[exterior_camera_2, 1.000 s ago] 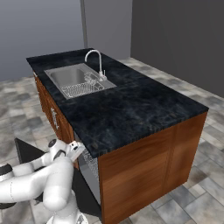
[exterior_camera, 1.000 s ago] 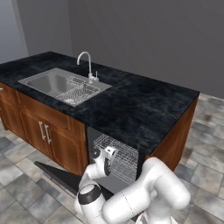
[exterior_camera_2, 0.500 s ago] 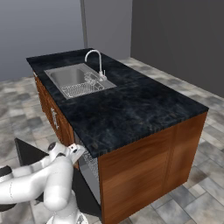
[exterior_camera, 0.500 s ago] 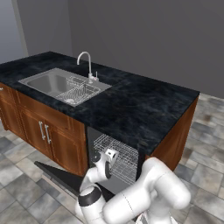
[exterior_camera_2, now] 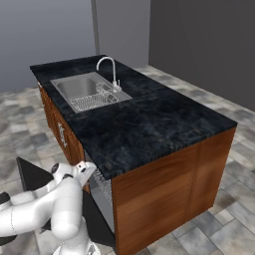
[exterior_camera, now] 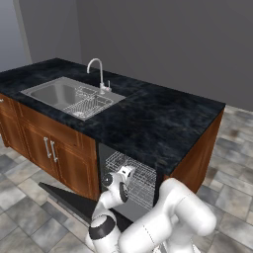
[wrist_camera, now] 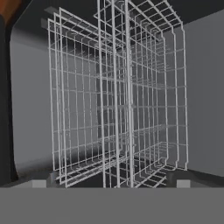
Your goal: Open the dishwasher door and pull out the top rack.
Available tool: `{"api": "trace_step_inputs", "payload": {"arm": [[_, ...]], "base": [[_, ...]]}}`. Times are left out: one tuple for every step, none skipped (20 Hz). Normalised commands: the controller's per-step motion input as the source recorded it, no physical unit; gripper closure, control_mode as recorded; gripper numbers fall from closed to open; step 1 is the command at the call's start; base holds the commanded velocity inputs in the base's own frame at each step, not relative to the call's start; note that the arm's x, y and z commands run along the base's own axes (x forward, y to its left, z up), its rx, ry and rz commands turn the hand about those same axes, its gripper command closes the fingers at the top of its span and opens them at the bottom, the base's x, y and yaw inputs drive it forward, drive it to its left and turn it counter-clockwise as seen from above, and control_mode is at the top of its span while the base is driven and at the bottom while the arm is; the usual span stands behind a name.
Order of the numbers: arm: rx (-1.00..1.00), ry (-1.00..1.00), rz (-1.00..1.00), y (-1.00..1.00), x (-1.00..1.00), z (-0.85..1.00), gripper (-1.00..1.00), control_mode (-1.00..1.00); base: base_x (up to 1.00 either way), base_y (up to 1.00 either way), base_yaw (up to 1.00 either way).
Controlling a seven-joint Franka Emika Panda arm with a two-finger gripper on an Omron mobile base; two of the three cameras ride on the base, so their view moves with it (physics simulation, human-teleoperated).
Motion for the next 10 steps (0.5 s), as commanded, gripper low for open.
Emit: {"api": "trace_step_inputs", "payload": {"arm": [[-0.14,-0.14,0.00,0.00,0.00,0.00,-1.00,-1.00],[-0.13,-0.12,0.00,0.00,0.01,0.00,-1.00,-1.00],[-0.13,-0.10,0.00,0.00,0.06,0.00,-1.00,-1.00],[-0.12,-0.06,0.00,0.00,0.15,0.00,-1.00,-1.00],[-0.12,-0.06,0.00,0.00,0.15,0.00,-1.00,-1.00],[-0.12,-0.05,0.00,0.00,0.13,0.00,-1.00,-1.00],[-0.12,-0.03,0.00,0.00,0.15,-0.01,-1.00,-1.00],[-0.13,-0.02,0.00,0.00,0.18,-0.03,-1.00,-1.00],[-0.12,-0.01,0.00,0.00,0.16,-0.07,-1.00,-1.00],[-0.12,0.00,-0.01,0.00,0.20,-0.09,-1.00,-1.00]], "base": [[0.00,0.00,0.00],[0.00,0.00,0.00],[0.00,0.00,0.00],[0.00,0.00,0.00],[0.00,0.00,0.00],[0.00,0.00,0.00],[0.00,0.00,0.00],[0.00,0.00,0.00],[0.00,0.00,0.00],[0.00,0.00,0.00]]}}
